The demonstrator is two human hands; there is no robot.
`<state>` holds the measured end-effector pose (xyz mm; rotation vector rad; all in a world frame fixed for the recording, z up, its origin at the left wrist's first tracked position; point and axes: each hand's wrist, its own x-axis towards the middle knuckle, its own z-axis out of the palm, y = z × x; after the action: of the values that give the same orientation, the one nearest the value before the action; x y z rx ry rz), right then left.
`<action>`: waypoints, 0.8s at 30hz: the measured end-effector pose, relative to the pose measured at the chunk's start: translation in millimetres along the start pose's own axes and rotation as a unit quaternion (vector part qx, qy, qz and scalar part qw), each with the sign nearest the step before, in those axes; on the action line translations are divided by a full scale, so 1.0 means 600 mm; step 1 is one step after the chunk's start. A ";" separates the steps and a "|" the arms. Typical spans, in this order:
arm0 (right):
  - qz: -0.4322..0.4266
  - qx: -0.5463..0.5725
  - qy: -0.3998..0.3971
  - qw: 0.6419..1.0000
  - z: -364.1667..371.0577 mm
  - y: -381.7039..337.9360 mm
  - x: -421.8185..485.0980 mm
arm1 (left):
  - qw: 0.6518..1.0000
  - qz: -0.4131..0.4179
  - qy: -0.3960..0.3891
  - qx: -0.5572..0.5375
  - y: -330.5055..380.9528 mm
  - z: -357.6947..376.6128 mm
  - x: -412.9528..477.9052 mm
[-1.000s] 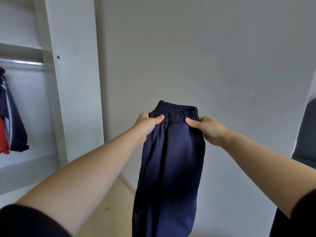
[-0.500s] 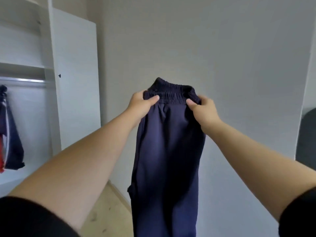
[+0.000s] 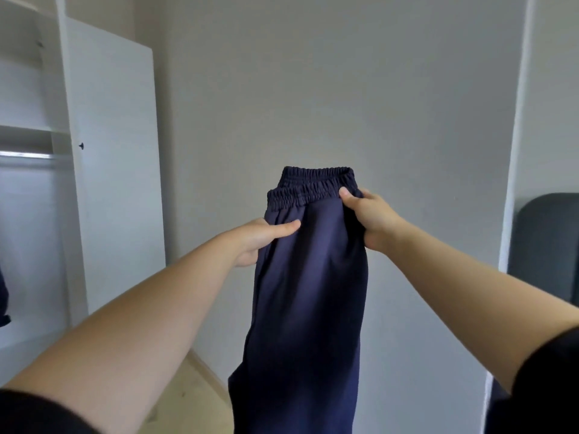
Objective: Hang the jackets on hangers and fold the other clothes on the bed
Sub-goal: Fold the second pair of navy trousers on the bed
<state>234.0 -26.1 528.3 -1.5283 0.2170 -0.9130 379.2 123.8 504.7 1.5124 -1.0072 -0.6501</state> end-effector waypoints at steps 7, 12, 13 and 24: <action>-0.139 -0.287 0.170 0.932 -0.120 -0.093 -0.030 | 0.988 0.120 0.082 -0.043 0.099 0.116 0.035; -0.228 -0.313 0.322 0.864 -0.211 -0.284 -0.075 | 0.961 0.236 0.138 -0.030 0.288 0.258 0.012; -0.247 -0.316 0.345 0.849 -0.230 -0.326 -0.090 | 0.955 0.260 0.141 -0.035 0.328 0.287 0.000; -0.315 -0.255 0.456 0.792 -0.383 -0.675 -0.351 | 0.929 0.357 -0.018 -0.099 0.614 0.552 -0.142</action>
<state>-205.0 13.5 786.6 -1.5321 0.7210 -2.2652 -29.1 39.4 785.9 0.8611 -1.3700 -0.2411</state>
